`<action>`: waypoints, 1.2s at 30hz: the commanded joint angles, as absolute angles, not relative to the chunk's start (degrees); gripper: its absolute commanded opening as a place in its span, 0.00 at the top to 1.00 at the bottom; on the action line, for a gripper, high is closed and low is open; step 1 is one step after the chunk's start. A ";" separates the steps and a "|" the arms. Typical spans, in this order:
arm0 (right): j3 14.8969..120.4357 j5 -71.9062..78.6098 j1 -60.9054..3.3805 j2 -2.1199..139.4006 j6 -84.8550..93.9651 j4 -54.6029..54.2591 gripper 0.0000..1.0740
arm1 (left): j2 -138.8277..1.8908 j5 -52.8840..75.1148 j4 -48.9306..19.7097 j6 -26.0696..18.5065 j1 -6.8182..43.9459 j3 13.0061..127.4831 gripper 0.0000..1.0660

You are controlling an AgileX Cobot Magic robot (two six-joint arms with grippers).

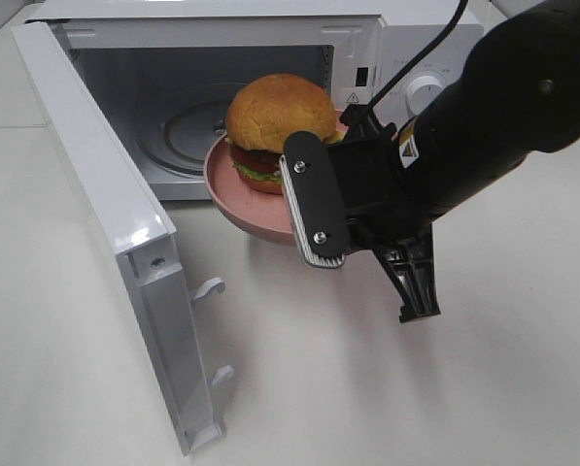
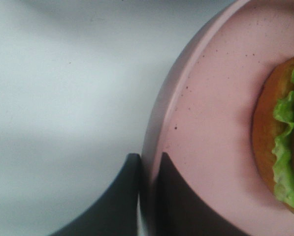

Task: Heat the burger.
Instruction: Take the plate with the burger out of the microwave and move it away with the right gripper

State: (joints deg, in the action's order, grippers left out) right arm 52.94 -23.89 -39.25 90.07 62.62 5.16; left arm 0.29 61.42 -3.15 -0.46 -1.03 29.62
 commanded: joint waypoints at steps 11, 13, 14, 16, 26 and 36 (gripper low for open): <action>43.54 -22.17 -38.50 77.01 59.36 10.83 1.00 | 0.46 61.42 -3.15 0.00 -0.80 29.68 0.05; 42.91 -22.17 -38.50 76.03 59.24 11.34 1.00 | 0.46 61.42 -3.15 0.00 -0.80 29.68 0.05; 41.94 -22.35 -38.50 74.20 58.90 11.80 1.00 | 0.46 61.42 -3.15 0.00 -0.80 29.68 0.05; 40.91 -22.35 -38.50 72.54 58.90 12.15 1.00 | 0.46 61.42 -3.15 0.00 -0.80 29.68 0.05; 35.24 -21.89 -38.50 65.55 58.61 14.21 1.00 | 0.46 61.42 -3.15 0.00 -0.80 29.68 0.05; 29.91 -22.75 -38.50 57.52 56.61 15.87 0.99 | 0.46 61.42 -3.15 0.00 -0.80 29.68 0.05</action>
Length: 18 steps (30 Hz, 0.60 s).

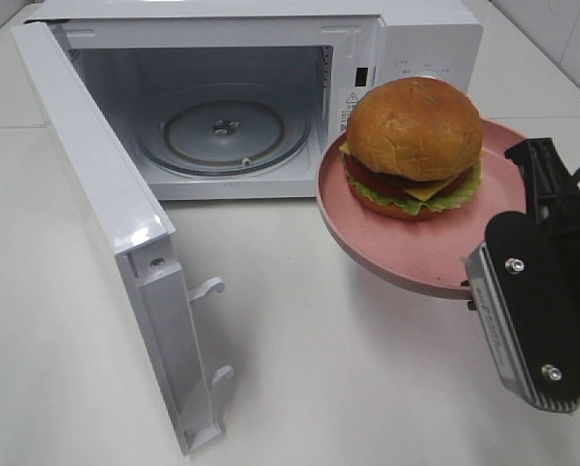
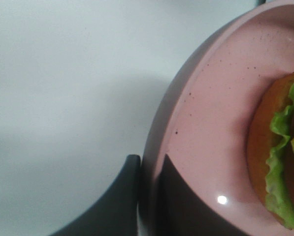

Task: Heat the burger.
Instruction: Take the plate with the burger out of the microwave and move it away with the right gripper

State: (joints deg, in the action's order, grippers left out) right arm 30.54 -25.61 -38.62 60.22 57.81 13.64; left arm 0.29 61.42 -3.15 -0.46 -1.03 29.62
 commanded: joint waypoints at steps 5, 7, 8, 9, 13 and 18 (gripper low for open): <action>27.85 -24.06 -38.45 54.20 55.00 16.67 0.99 | 0.46 61.42 -3.15 0.00 -0.80 29.68 0.05; 27.16 -25.21 -38.27 53.00 53.00 17.76 0.99 | 0.46 61.42 -3.15 0.00 -0.80 29.68 0.05; 26.87 -25.73 -38.27 52.60 51.80 18.28 0.99 | 0.46 61.42 -3.15 0.00 -0.80 29.68 0.05; 26.53 -26.93 -38.27 51.62 49.62 19.25 0.99 | 0.46 61.42 -3.15 0.00 -0.80 29.68 0.05; 26.01 -28.42 -38.27 50.25 45.55 21.54 0.98 | 0.46 61.42 -3.15 0.00 -0.80 29.68 0.05; 23.89 -29.45 -38.27 49.73 38.73 23.84 0.98 | 0.46 61.42 -3.15 0.00 -0.80 29.68 0.05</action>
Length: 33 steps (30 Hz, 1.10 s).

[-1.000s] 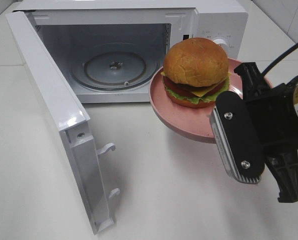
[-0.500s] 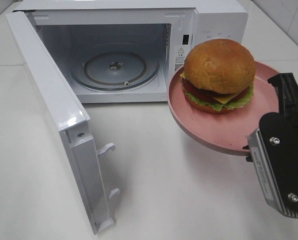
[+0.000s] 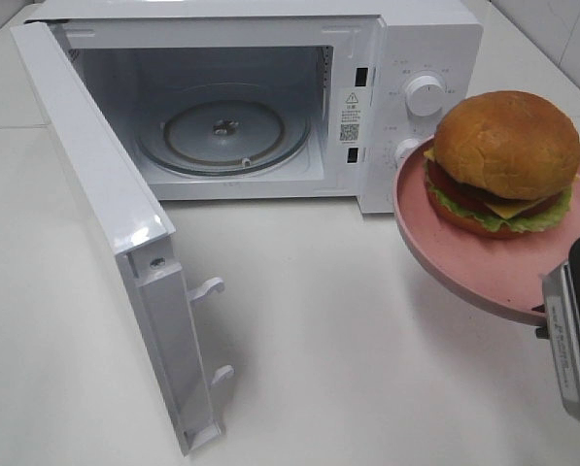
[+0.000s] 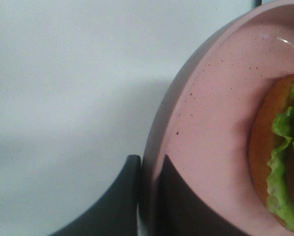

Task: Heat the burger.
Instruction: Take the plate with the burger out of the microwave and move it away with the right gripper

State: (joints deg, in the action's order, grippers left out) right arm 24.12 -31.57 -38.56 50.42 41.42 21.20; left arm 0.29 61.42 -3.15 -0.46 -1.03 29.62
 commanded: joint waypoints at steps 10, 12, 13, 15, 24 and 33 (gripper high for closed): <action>21.77 -28.93 -31.46 49.79 24.29 33.35 0.98 | 0.46 61.42 -3.15 0.00 -0.80 29.68 0.05; 21.77 -28.93 -29.74 49.79 20.86 35.41 0.98 | 0.46 61.42 -3.15 0.00 -0.80 29.68 0.05; 21.77 -29.05 -28.13 49.90 17.65 37.24 0.98 | 0.46 61.42 -3.15 0.00 -0.80 29.68 0.05; 21.77 -29.51 -26.64 50.31 14.15 38.85 0.98 | 0.46 61.42 -3.15 0.00 -0.80 29.68 0.05; 21.83 -30.54 -20.28 55.06 -1.15 47.78 0.97 | 0.46 61.42 -3.15 0.00 -0.80 29.68 0.05; 23.95 -38.39 -16.73 61.59 -17.48 56.61 0.96 | 0.46 61.42 -3.15 0.00 -0.80 29.68 0.05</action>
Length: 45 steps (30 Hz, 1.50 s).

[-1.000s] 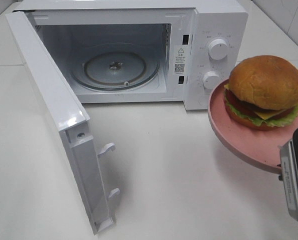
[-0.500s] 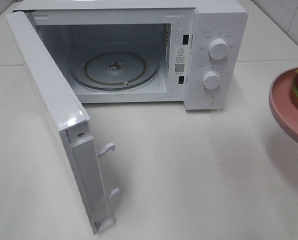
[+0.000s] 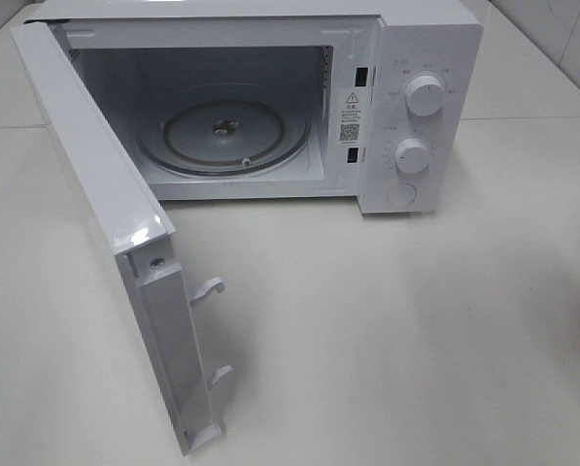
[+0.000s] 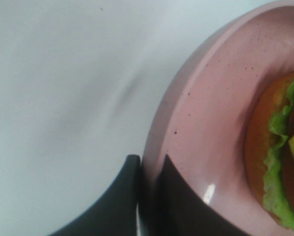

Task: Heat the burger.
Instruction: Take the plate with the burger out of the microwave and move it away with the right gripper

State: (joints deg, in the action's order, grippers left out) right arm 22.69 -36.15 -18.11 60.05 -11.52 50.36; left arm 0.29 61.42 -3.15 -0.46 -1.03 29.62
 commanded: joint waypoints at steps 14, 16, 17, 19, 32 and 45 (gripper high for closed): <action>26.18 -37.47 -10.08 76.55 -36.61 64.00 0.96 | 0.46 61.42 -3.15 0.00 -0.80 29.68 0.05; 26.47 -36.61 -8.82 78.44 -38.79 65.20 0.96 | 0.46 61.42 -3.15 0.00 -0.80 29.68 0.05; 26.53 -36.38 -8.08 79.47 -39.48 65.66 0.96 | 0.46 61.42 -3.15 0.00 -0.80 29.68 0.05; 26.53 -36.10 -6.82 81.36 -40.45 66.29 0.96 | 0.46 61.42 -3.15 0.00 -0.80 29.68 0.05; 29.51 -32.37 -2.23 91.21 -49.79 71.10 0.93 | 0.46 61.42 -3.15 0.00 -0.80 29.68 0.05; 32.83 -30.31 -1.66 99.58 -55.18 71.39 0.86 | 0.46 61.42 -3.15 0.00 -0.80 29.68 0.05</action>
State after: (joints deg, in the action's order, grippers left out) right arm 32.43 -29.05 -1.95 99.35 -54.32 69.79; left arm 0.29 61.42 -3.15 -0.46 -1.03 29.62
